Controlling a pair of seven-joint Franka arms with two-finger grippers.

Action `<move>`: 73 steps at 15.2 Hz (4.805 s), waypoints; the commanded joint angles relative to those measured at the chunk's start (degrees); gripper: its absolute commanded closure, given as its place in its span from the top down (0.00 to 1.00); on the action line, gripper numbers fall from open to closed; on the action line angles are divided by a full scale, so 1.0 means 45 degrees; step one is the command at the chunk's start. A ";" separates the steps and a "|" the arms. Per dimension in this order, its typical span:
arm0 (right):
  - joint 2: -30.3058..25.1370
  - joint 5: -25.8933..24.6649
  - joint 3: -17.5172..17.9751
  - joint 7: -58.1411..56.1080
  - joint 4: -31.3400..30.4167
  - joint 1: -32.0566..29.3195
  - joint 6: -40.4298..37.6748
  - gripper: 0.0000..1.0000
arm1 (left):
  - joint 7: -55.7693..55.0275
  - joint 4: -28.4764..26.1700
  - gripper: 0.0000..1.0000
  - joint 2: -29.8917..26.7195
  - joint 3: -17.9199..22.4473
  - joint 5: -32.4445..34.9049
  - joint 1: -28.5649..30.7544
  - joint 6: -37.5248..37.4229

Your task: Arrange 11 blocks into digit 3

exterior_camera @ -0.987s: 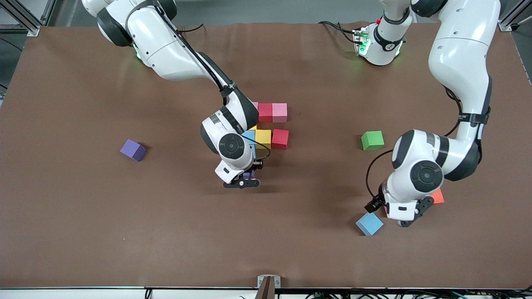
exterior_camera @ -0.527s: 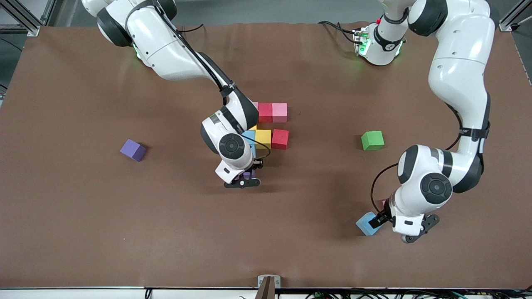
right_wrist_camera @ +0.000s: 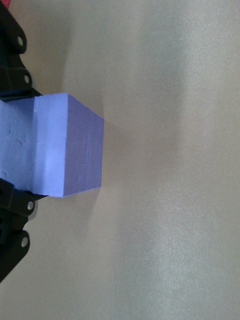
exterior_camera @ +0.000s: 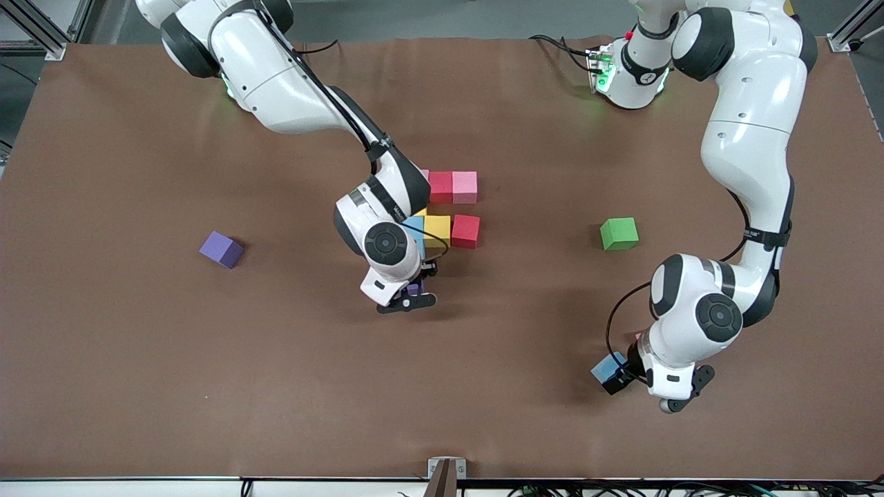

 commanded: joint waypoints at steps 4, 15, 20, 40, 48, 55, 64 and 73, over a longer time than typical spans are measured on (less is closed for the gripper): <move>0.0177 0.0089 0.0242 -0.0133 -0.0379 -0.0196 -0.0332 0.72 | 0.0247 0.0526 0.94 0.0476 0.0013 -0.2098 0.0010 0.0185; -0.0211 0.0206 0.0242 -0.0094 0.2141 -0.0332 -0.3475 1.00 | 0.0482 0.0409 0.36 0.0535 0.0072 -0.2279 0.0147 -0.0128; -0.2824 0.0030 0.0164 -0.0249 0.2142 -0.1793 -0.5211 1.00 | -0.1836 0.0176 0.17 0.0028 0.0052 -0.2162 -0.0631 -0.0186; -0.8592 0.0010 0.0145 -0.4782 0.0286 -0.9102 -0.8068 1.00 | -1.8890 -0.0470 0.16 -0.0989 0.0091 0.0084 -0.6237 -0.1983; -0.8553 -0.0457 0.0223 -0.3614 0.0325 -0.7758 -0.7911 1.00 | -2.0183 -0.0490 0.16 -0.0775 0.0111 0.0240 -0.7236 -0.1983; -0.8475 -0.0634 0.0145 -0.3121 0.0364 -0.7617 -0.7657 1.00 | -2.0398 -0.0490 0.17 -0.0559 0.0091 0.1061 -0.7489 -0.1886; -0.9525 -0.0400 0.0164 -0.4762 -0.0627 -0.8751 -0.7834 1.00 | -2.0300 -0.0470 0.17 -0.0325 0.0071 0.1491 -0.7509 -0.1769; -1.1698 -0.0419 0.0164 -0.4723 -0.3349 -0.8751 -0.5977 1.00 | -2.0339 -0.0451 0.17 -0.0305 0.0071 0.1432 -0.7646 -0.1223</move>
